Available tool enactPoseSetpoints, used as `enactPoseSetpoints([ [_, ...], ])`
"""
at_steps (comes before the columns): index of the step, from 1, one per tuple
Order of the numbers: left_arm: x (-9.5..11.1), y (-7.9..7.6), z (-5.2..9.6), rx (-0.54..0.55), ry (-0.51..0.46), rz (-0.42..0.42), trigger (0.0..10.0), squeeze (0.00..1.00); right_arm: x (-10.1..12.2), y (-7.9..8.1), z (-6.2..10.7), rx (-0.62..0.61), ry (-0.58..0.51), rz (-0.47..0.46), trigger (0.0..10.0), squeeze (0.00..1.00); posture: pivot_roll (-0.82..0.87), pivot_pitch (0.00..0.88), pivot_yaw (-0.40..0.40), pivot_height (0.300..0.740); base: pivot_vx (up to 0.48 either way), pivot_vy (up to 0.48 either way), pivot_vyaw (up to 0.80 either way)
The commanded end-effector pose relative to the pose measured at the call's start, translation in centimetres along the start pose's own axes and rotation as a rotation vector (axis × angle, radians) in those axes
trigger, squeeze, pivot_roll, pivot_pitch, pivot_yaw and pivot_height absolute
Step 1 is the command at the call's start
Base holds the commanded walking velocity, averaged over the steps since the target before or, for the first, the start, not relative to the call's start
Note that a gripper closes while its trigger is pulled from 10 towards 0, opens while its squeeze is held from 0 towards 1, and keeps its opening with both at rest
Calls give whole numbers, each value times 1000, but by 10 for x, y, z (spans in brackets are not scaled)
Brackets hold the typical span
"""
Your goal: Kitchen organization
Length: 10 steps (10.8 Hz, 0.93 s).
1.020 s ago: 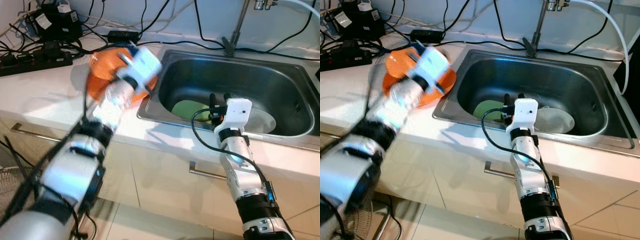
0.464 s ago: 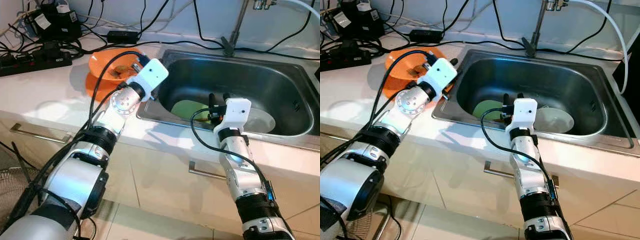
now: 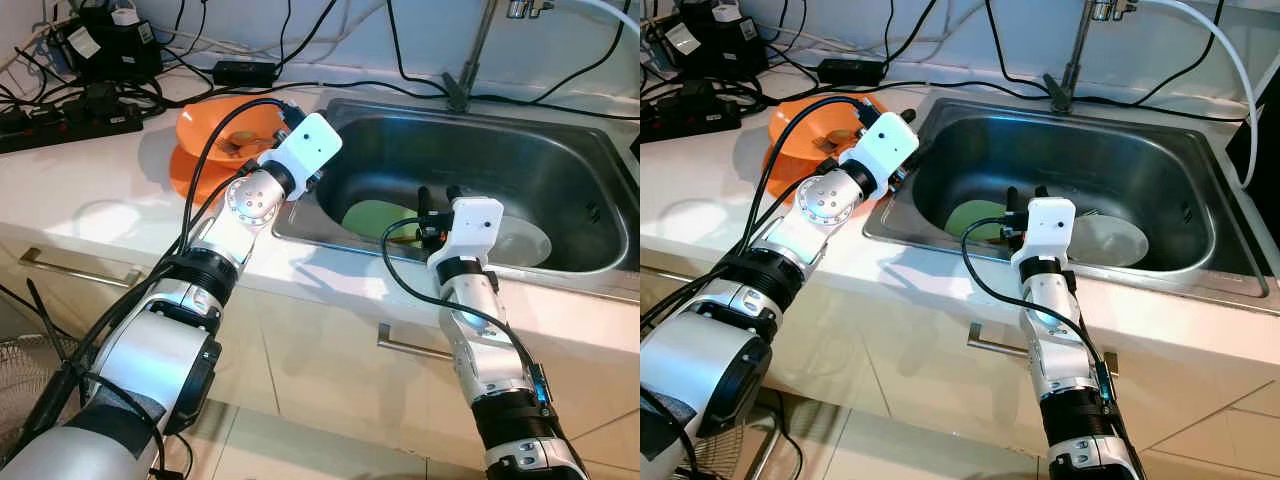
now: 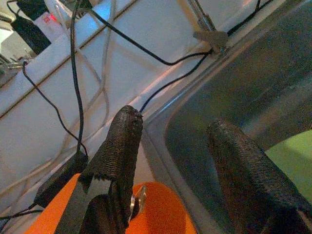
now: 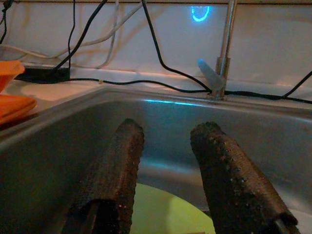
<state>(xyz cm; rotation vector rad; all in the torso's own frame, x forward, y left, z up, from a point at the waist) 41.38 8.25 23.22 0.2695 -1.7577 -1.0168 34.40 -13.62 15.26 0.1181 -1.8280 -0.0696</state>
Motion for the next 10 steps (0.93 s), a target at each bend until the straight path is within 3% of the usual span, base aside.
enactPoseSetpoints([
  [1,5,4,-3,-21,2,-26,10000,1000,-15,-4,7,-23,66,2,10000,0,150,65,39,740,0,0,0],
  [3,2,13,-6,-27,60,-79,10000,1000,-15,-4,7,-22,69,1,10000,0,153,77,39,740,0,0,0],
  [4,2,15,-6,-24,71,-97,10000,624,-15,-4,8,-23,69,1,10000,0,151,79,40,740,0,0,0],
  [5,-1,20,-6,-2,110,-110,10000,0,-15,-5,8,-26,71,2,10000,0,151,83,40,740,0,0,0],
  [10,-21,23,-1,-33,267,-128,10000,0,-15,-6,8,-32,74,1,10000,0,153,88,45,740,0,0,0],
])
Point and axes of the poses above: a point about 5 cm out from each wrist's last joint towards the gripper, its own z axis pointing back from the gripper into the wrist, its own x axis along the axis of the wrist's last joint, y = z × x, the point moved 1 cm from there along -z, pointing out of the wrist towards the gripper, and after that the axes turned 8 degrees about -z, right-handed, at the moved point
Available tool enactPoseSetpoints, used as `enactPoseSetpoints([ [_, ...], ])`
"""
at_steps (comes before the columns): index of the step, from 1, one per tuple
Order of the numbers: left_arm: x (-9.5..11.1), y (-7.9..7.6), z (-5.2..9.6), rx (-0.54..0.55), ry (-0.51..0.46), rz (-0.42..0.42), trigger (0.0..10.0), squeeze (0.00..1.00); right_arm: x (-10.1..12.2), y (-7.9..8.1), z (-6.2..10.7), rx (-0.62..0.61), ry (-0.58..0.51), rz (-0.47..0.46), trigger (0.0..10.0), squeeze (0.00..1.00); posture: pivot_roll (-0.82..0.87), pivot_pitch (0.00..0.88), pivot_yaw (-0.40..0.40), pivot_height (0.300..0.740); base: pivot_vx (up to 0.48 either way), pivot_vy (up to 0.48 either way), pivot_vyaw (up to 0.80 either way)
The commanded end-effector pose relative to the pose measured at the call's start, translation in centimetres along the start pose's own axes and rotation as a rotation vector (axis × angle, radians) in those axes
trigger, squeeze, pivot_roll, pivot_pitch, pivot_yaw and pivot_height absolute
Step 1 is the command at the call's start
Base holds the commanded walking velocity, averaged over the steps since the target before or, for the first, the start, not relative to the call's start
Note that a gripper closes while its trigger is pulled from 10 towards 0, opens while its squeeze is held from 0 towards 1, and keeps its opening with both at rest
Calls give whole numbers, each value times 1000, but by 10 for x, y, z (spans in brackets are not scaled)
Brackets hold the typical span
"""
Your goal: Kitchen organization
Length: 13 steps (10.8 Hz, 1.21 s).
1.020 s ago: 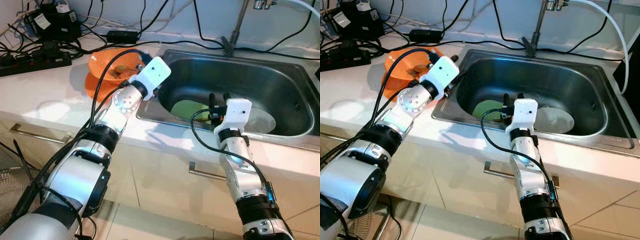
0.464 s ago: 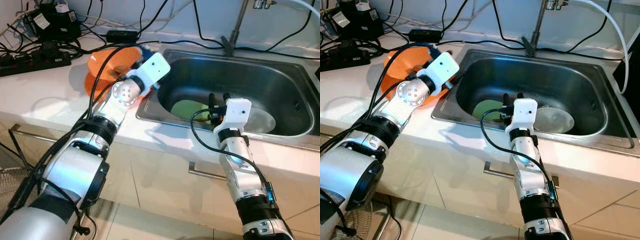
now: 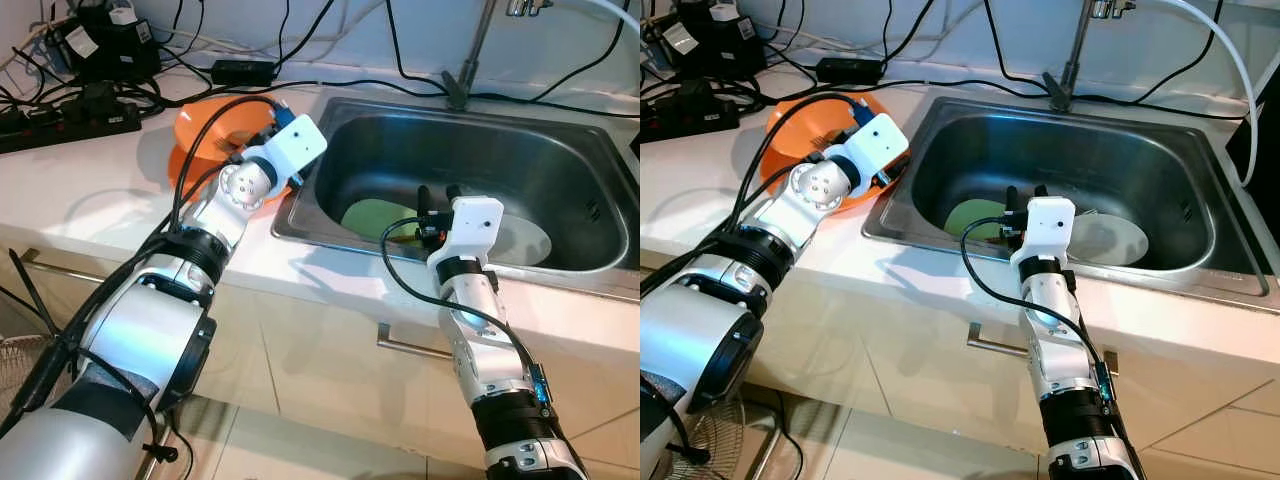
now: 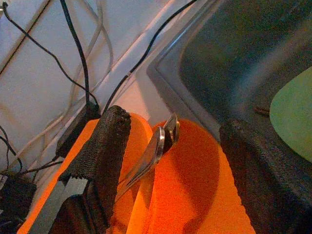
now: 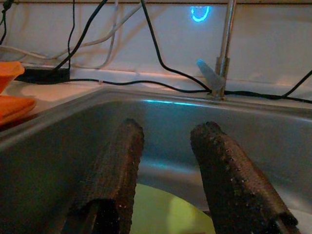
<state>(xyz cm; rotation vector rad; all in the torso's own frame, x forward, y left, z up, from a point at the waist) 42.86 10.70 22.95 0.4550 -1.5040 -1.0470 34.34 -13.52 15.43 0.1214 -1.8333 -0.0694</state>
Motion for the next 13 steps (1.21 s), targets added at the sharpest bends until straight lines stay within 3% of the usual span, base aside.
enactPoseSetpoints([
  [1,0,6,0,12,23,-7,1137,0,-17,-7,8,-35,78,3,10000,0,150,88,47,740,0,0,0],
  [2,-1,5,0,11,28,-3,0,0,-17,-7,9,-36,77,2,10000,0,147,89,48,740,0,0,0],
  [9,-4,3,0,18,39,-1,0,0,-18,-9,12,-42,82,5,10000,0,141,92,45,740,0,0,0],
  [11,-3,8,0,51,30,-11,0,0,-18,-10,12,-44,82,7,10000,0,143,92,43,740,0,0,0],
  [13,0,23,3,127,5,-39,0,0,-17,-9,10,-42,81,5,10000,0,156,90,39,740,0,0,0],
])
Point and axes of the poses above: a point about 5 cm out from each wrist's last joint towards the gripper, its own z axis pointing back from the gripper into the wrist, its own x axis along the axis of the wrist's last joint, y = z × x, the point moved 1 cm from there along -z, pointing out of the wrist towards the gripper, and after that the axes turned 8 degrees about -z, right-handed, at the moved point
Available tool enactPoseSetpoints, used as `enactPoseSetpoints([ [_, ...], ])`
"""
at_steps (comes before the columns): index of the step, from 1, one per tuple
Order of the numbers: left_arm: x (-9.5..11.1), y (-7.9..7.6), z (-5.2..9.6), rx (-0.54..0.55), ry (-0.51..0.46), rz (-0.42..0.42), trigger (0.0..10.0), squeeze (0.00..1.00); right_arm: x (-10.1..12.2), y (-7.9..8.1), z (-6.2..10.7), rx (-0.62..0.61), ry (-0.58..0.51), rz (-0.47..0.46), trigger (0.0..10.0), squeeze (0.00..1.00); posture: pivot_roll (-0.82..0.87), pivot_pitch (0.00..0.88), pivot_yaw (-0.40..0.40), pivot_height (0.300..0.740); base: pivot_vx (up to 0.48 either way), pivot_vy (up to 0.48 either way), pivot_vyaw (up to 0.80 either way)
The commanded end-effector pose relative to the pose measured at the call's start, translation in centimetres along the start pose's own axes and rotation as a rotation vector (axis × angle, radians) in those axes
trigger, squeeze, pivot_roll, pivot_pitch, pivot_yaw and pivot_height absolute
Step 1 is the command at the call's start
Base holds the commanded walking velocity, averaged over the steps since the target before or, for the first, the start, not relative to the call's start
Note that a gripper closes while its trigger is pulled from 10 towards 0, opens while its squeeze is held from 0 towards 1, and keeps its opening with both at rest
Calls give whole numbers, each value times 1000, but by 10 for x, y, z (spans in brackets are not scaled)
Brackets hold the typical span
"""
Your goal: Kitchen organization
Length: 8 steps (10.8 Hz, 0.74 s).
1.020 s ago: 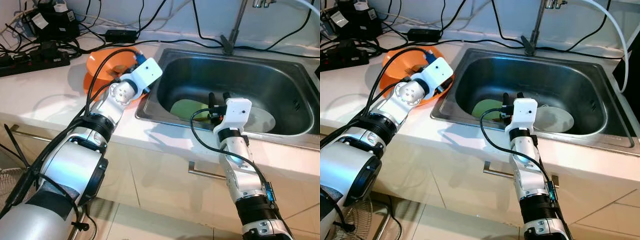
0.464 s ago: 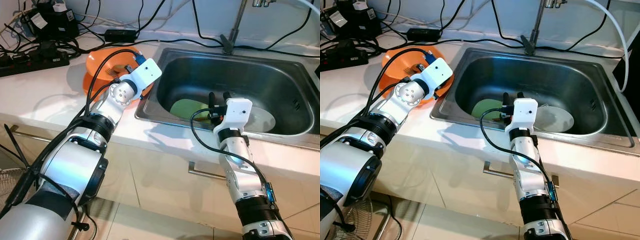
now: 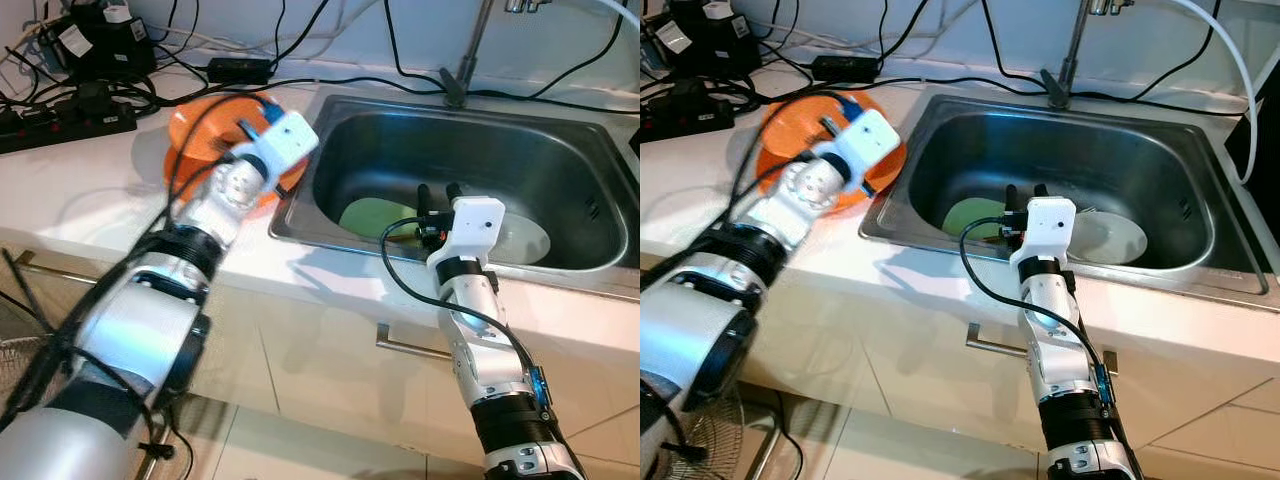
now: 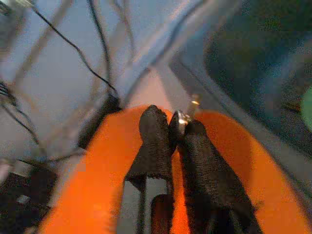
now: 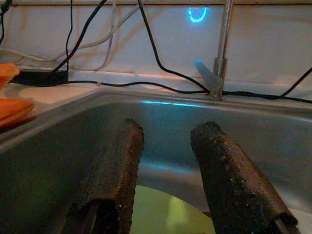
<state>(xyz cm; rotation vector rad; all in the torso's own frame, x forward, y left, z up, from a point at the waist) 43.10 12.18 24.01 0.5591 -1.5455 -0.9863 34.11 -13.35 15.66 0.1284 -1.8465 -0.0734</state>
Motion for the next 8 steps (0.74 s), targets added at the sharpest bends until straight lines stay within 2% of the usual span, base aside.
enactPoseSetpoints([
  [1,5,12,2,41,-40,-25,0,0,-20,-10,8,-40,94,10,10000,0,164,89,35,740,0,0,0],
  [4,0,18,18,35,-118,-31,0,0,-19,-8,4,-31,95,9,10000,0,181,90,23,740,0,0,0],
  [6,-9,14,35,-38,-144,-36,0,0,-19,-8,3,-23,97,11,10000,0,196,99,12,740,0,0,0],
  [7,-15,8,45,-92,-149,-34,9804,0,-20,-7,2,-17,99,10,10000,0,197,100,7,740,0,0,0],
  [8,-24,7,56,-128,-131,-39,10000,0,-20,-6,2,-12,100,10,10000,0,202,98,2,740,0,0,0],
])
Point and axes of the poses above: a point about 5 cm out from each wrist's last joint towards the gripper, its own z axis pointing back from the gripper into the wrist, its own x axis along the axis of the wrist's last joint, y = z × x, the point moved 1 cm from there along -z, pointing out of the wrist towards the gripper, and after that the axes turned 8 degrees about -z, right-handed, at the moved point
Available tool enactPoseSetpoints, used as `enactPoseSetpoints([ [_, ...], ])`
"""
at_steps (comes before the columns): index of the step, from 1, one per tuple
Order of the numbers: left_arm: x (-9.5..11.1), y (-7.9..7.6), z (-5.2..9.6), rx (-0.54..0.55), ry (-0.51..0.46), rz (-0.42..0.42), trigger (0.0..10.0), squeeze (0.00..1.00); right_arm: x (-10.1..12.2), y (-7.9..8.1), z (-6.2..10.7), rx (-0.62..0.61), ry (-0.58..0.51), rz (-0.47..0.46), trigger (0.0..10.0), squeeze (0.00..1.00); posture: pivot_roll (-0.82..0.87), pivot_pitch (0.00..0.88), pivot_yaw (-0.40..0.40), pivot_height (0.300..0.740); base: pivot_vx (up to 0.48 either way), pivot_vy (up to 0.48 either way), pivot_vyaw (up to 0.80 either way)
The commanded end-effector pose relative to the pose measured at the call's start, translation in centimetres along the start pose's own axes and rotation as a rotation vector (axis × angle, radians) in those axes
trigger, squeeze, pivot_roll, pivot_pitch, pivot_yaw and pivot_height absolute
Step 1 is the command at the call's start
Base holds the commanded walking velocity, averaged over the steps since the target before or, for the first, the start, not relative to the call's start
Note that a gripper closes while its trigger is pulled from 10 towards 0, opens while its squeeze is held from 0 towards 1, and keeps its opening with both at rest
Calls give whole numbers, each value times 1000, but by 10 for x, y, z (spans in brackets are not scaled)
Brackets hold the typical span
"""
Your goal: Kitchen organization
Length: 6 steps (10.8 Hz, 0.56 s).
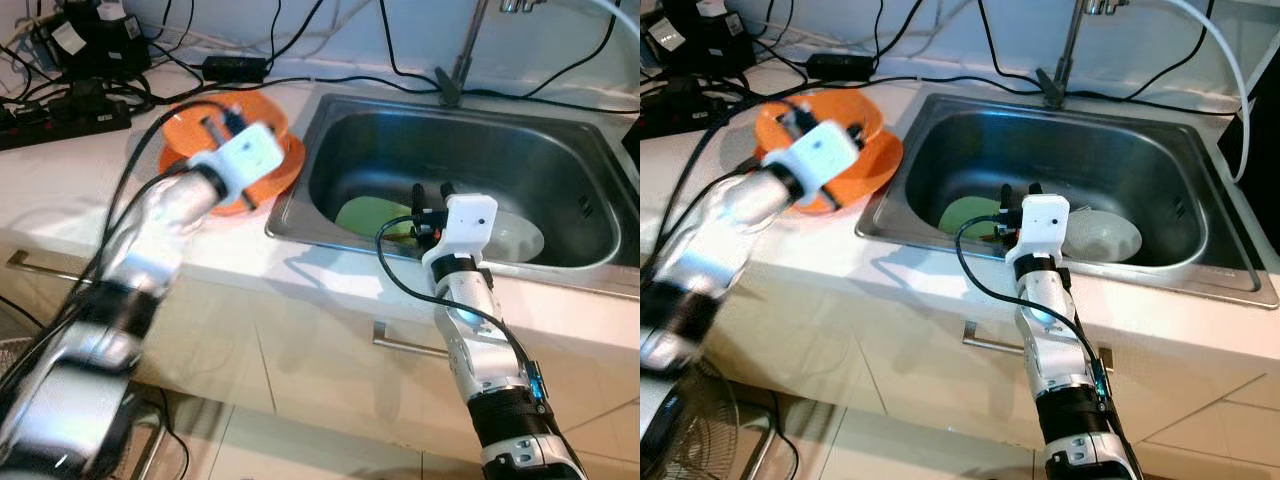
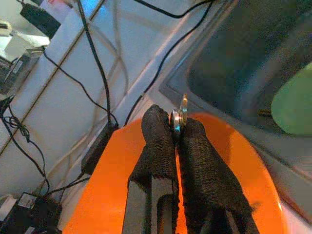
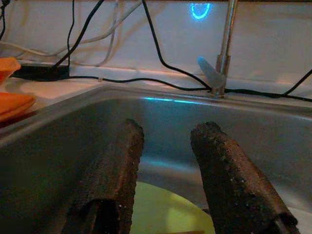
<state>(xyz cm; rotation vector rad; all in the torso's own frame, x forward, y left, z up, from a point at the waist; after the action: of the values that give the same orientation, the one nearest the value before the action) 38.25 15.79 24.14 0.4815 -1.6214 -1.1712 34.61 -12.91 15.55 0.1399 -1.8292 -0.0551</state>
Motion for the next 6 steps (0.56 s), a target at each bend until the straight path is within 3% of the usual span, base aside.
enactPoseSetpoints([
  [1,-9,-4,5,-41,37,33,10000,0,-17,-10,6,-28,82,8,10000,0,201,97,1,740,0,0,0],
  [2,-12,-2,10,-40,47,35,10000,329,-16,-11,5,-26,82,9,10000,0,204,94,-3,740,0,0,0],
  [3,-14,2,15,-31,65,42,10000,1000,-16,-11,4,-24,80,10,10000,0,205,93,-4,740,0,0,0],
  [6,-15,10,21,2,97,9,10000,1000,-15,-9,3,-17,77,10,10000,0,207,90,-12,740,0,0,0],
])
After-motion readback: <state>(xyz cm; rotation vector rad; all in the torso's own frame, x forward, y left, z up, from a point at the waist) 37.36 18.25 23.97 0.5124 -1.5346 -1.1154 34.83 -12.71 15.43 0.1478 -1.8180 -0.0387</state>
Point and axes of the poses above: a point about 5 cm out from each wrist's last joint towards the gripper, its own z axis pointing back from the gripper into the wrist, its own x axis along the axis of the wrist's last joint, y = z × x, the point moved 1 cm from there along -z, pointing out of the wrist towards the gripper, and after that the axes turned 8 degrees about -z, right-handed, at the moved point
